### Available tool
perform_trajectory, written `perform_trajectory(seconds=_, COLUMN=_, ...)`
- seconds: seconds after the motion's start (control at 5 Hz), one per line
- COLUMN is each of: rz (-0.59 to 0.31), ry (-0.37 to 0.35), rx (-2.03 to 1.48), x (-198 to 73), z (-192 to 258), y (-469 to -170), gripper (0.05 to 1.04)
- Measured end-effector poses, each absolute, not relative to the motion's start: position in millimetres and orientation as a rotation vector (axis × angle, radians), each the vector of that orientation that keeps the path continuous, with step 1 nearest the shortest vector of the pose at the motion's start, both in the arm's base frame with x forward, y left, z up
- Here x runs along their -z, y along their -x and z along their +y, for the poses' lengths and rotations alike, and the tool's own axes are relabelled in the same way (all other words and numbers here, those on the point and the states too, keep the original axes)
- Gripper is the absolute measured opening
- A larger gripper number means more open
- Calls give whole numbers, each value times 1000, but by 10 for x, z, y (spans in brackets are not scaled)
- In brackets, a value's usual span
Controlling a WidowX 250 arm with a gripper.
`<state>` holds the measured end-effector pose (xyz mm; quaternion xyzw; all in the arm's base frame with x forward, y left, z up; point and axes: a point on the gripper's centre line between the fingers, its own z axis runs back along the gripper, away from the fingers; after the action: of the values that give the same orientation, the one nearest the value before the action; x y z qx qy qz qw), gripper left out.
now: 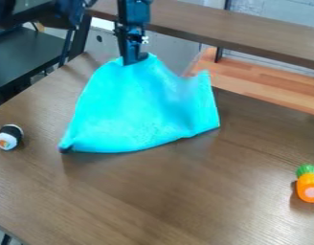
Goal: Fold the cloth from the bottom right to the top left
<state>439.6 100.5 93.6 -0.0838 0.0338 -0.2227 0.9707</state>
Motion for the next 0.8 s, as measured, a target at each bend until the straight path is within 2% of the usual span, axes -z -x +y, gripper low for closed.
perform_trajectory(seconds=0.2, rz=43, ry=125, rx=526, x=-916, z=1076, y=-4445, gripper=53)
perform_trajectory(seconds=0.4, rz=45, ry=130, rx=580, x=-874, z=1090, y=-4442, gripper=74)
perform_trajectory(seconds=0.6, rz=34, ry=140, rx=623, x=-809, z=1176, y=-4439, gripper=215)
perform_trajectory(seconds=0.8, rz=69, ry=140, rx=640, x=-551, z=1236, y=-4370, gripper=483)
